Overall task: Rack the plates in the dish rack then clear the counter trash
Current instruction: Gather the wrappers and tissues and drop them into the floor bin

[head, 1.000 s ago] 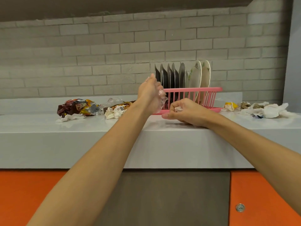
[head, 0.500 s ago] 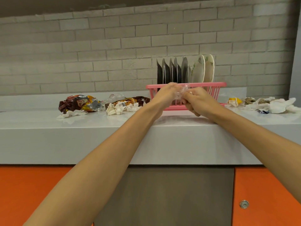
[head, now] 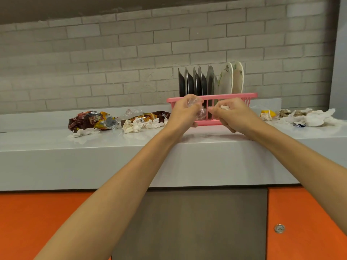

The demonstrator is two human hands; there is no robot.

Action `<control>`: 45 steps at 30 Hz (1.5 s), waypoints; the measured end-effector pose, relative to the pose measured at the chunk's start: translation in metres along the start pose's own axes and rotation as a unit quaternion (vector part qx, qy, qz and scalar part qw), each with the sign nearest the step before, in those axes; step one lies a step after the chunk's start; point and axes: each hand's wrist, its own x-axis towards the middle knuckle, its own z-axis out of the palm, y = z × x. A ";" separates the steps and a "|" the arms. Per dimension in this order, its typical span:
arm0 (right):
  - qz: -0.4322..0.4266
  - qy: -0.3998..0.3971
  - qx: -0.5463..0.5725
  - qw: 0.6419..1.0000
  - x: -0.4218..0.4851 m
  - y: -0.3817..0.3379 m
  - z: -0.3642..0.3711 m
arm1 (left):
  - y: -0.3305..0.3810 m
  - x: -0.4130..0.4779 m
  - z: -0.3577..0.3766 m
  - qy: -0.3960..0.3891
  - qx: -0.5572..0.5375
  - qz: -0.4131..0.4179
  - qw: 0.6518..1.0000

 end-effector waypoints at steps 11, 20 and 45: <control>0.051 0.021 0.166 0.985 -0.039 -0.016 -0.010 | 0.014 -0.039 -0.006 0.007 -0.075 0.138 0.988; 0.040 -0.026 0.218 0.975 -0.113 -0.014 0.009 | 0.001 -0.112 0.018 -0.041 -0.089 0.171 0.980; 0.376 -0.187 0.144 0.896 -0.359 0.174 0.166 | -0.265 -0.381 0.070 -0.108 0.066 -0.298 0.946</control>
